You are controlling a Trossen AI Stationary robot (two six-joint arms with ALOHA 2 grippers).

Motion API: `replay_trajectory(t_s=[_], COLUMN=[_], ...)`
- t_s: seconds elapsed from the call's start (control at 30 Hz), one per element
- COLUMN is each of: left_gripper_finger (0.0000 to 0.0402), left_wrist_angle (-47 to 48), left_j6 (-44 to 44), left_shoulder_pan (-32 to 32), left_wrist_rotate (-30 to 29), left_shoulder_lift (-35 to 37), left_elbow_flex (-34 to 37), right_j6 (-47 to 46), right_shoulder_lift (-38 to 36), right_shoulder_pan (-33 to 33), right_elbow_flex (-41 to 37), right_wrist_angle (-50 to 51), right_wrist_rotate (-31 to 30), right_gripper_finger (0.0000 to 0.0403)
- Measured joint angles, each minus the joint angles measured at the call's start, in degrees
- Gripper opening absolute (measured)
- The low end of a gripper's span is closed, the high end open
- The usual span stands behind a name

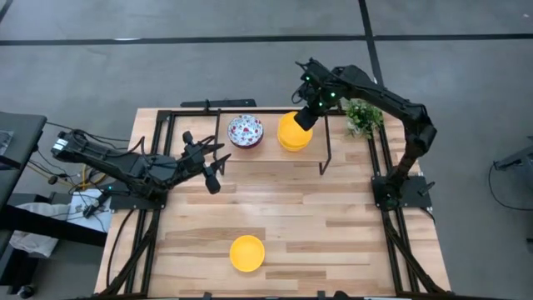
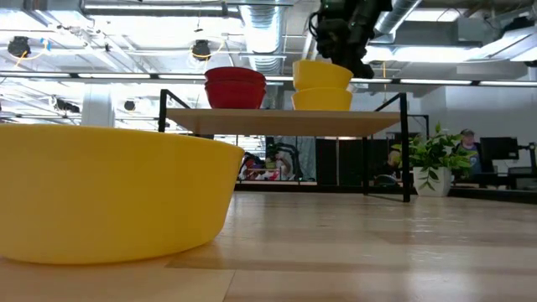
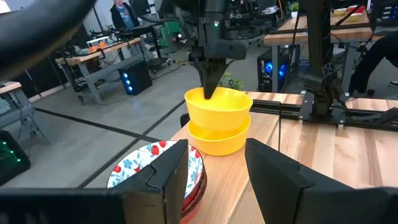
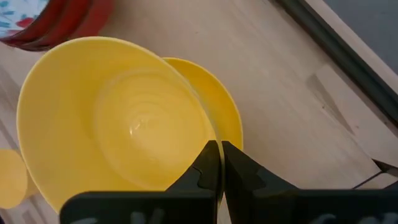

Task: Pick & Place Mini bowls
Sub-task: Stack the top yellow bowl on the yellow bowl on the shelf

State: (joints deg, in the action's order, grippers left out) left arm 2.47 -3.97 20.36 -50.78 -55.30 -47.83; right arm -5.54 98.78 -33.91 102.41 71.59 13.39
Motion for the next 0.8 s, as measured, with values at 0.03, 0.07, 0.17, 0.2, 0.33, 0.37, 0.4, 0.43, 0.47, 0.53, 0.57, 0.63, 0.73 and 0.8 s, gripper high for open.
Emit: replay_trajectory(t_s=[0.03,0.07,0.17,0.2,0.33,0.37,0.4,0.43,0.47,0.53,0.57,0.63,0.73,0.8], left_gripper_finger=[0.0159,0.0159,0.0159,0.0159,0.0159,0.0159,0.0159,0.0159,0.0159,0.0159,0.0159,0.0159,0.0159,0.0159], left_wrist_angle=[0.0,0.0,0.0,0.0,0.0,0.0,0.0,-0.1,-0.1,-0.2,-0.3,-0.3,-0.4,-0.4], left_j6=[0.0,0.0,0.0,0.0,0.0,0.0,0.0,0.0,0.0,0.0,0.0,0.0,0.0,0.0], left_shoulder_pan=[0.0,0.0,0.0,0.0,0.0,0.0,0.0,0.0,0.0,0.0,0.0,0.0,0.0,0.0], left_wrist_rotate=[0.0,0.0,0.0,0.0,0.0,0.0,0.0,0.0,0.0,0.0,0.0,0.0,0.0,0.0], left_shoulder_lift=[0.0,0.0,0.0,0.0,0.0,0.0,0.0,0.0,0.0,0.0,0.0,0.0,0.0,0.0], left_elbow_flex=[0.0,0.0,0.0,0.0,0.0,-0.1,-0.1,-0.1,-0.1,-0.1,-0.1,-0.1,-0.1,-0.1], right_j6=[0.0,0.0,0.0,0.0,0.0,0.0,0.0,-0.3,-0.3,-0.4,-0.4,-0.4,-0.5,-0.9], right_shoulder_lift=[0.0,-0.1,-0.1,-0.1,-0.1,-0.1,-0.1,-0.1,-0.1,-0.1,-0.1,-0.1,-0.1,-0.1], right_shoulder_pan=[0.0,0.0,-0.3,-0.4,-0.7,-0.7,-0.7,-0.7,-0.7,-0.7,-0.7,-0.7,-0.8,-1.1], right_elbow_flex=[0.0,0.0,0.0,0.0,0.0,0.0,0.0,0.0,0.0,0.0,0.0,0.0,0.0,0.0], right_wrist_angle=[0.0,0.0,0.1,0.3,0.3,0.2,0.1,0.1,0.1,0.2,0.2,0.2,0.2,0.2], right_wrist_rotate=[0.0,0.0,-0.5,-0.5,-1.6,-1.7,-1.6,-1.6,-1.6,-1.5,-1.5,-1.5,-1.4,-1.3], right_gripper_finger=[0.0,0.0,0.0,0.0,0.0,0.0,0.0,0.0,0.0,0.0,0.0,0.0,0.0,0.0])
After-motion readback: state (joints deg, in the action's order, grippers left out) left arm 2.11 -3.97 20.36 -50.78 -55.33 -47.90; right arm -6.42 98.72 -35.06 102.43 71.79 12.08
